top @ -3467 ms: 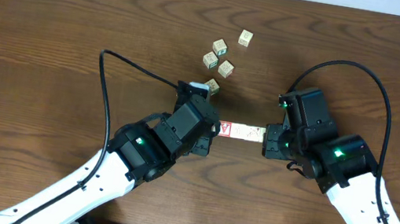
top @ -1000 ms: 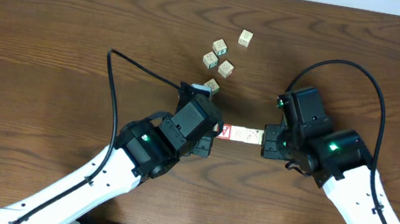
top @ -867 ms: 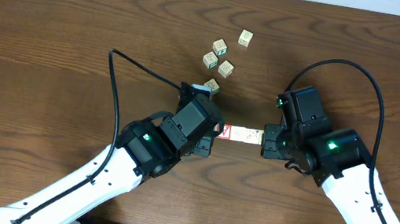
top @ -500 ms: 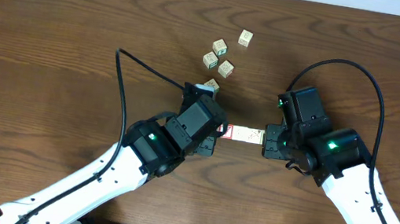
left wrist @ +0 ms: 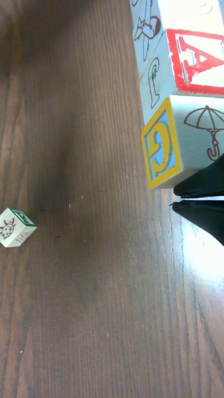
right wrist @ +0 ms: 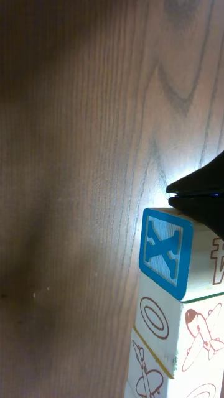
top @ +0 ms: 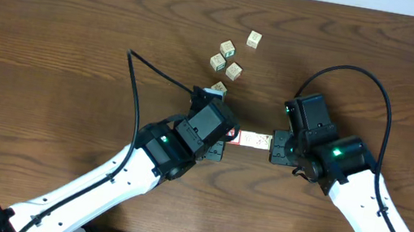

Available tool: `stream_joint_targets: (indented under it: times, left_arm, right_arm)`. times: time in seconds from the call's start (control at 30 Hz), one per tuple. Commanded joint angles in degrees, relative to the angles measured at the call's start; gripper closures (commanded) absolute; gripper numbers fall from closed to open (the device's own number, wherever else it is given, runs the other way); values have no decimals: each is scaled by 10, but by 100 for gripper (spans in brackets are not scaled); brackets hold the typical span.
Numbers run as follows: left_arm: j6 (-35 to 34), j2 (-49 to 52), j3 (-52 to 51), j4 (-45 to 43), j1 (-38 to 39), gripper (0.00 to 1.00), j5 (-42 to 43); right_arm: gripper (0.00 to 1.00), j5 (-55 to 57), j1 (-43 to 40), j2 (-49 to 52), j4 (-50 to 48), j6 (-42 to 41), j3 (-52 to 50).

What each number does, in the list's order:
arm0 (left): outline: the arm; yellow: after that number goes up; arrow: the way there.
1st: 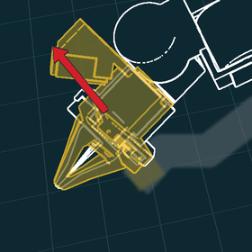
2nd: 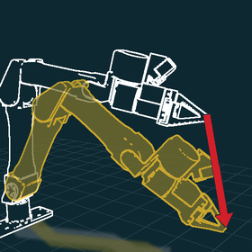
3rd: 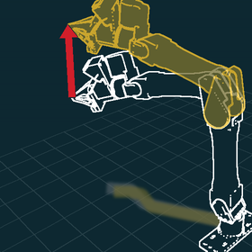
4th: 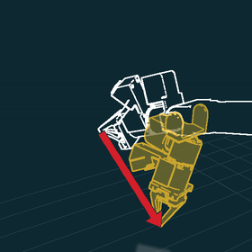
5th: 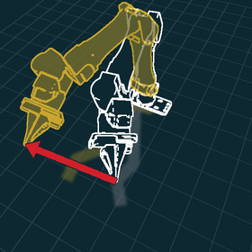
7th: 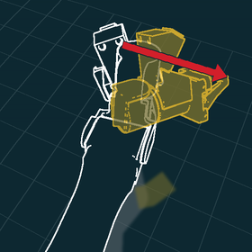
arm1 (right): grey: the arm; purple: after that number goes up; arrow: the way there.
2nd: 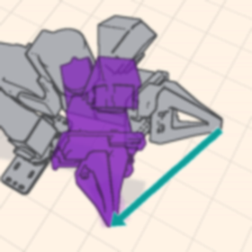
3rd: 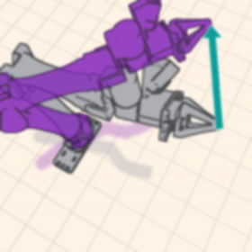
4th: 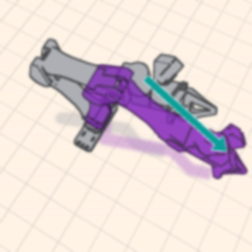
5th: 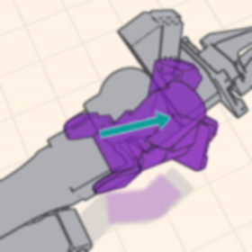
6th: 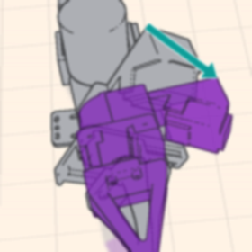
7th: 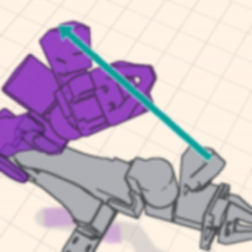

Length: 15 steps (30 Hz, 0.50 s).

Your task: Lift 5 blocks

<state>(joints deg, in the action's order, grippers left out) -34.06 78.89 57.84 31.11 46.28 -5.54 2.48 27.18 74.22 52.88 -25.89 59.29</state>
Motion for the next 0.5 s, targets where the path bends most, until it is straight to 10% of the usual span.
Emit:
stream_joint_targets:
  times: [0.0,0.47]
  left_arm:
    - [4,6,23,-47,47,93,133]
    - [8,29,23,-65,59,93,113]
  right_arm:
    - [99,-195,33,8,-30,-2,2]
    - [99,-190,33,33,-34,-2,-1]
